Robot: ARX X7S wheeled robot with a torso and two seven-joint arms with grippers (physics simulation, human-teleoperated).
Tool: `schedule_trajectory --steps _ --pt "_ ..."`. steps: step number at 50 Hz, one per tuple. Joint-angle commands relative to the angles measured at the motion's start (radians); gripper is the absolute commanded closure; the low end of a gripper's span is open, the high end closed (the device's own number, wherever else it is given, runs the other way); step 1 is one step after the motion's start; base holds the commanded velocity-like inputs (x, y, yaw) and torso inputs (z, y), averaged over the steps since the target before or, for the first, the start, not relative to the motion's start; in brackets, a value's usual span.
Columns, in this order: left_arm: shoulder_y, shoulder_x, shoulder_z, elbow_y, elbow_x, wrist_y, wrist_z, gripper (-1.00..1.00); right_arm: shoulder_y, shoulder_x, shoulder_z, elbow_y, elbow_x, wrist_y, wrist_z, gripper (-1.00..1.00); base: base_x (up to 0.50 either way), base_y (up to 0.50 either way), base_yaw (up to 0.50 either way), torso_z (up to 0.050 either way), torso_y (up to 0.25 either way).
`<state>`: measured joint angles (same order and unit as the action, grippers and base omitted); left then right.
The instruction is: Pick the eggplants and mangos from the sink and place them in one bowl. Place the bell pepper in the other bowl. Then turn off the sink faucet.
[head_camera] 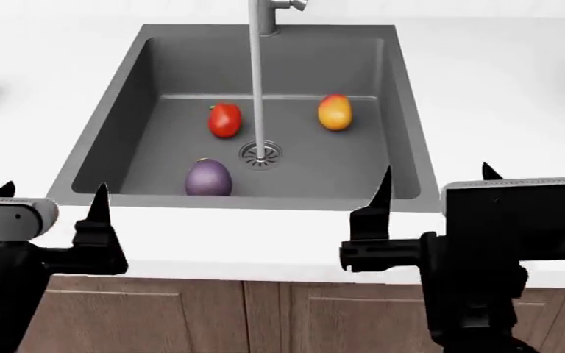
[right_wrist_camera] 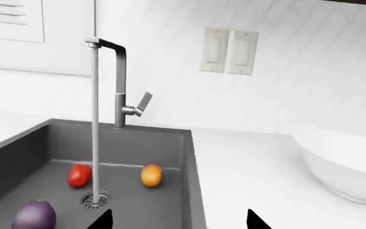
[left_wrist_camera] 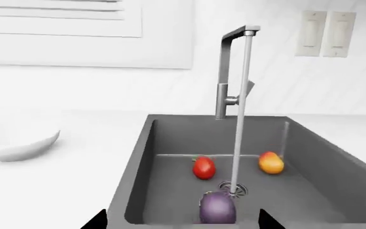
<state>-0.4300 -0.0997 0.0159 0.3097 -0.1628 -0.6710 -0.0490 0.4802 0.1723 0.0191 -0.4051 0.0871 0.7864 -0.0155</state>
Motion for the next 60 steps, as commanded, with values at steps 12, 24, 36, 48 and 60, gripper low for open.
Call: schedule_trajectory --steps 12,24,36,48,60 --pt "-0.703 -0.020 0.062 -0.413 -0.052 -0.348 0.050 -1.00 0.587 0.204 -0.004 0.075 0.114 0.583 -0.197 -1.00 0.00 0.00 0.00 0.000 0.000" --pt "-0.696 -0.046 0.101 -0.394 -0.061 -0.429 0.060 -1.00 0.615 0.205 -0.007 0.090 0.129 0.627 -0.204 -1.00 0.27 0.00 0.00 0.000 0.000" --pt "-0.701 -0.062 0.111 -0.421 -0.064 -0.432 0.062 -1.00 0.616 0.195 -0.001 0.094 0.135 0.647 -0.197 -1.00 0.45 -0.06 0.00 0.000 0.000" --pt "-0.723 -0.069 0.123 -0.444 -0.069 -0.437 0.067 -1.00 0.625 0.196 0.001 0.100 0.145 0.667 -0.198 -1.00 0.45 -0.03 0.00 0.000 0.000" --pt "-0.710 -0.078 0.138 -0.439 -0.081 -0.445 0.079 -1.00 0.627 0.199 -0.003 0.101 0.148 0.673 -0.191 -1.00 0.39 0.09 0.00 0.000 0.001"
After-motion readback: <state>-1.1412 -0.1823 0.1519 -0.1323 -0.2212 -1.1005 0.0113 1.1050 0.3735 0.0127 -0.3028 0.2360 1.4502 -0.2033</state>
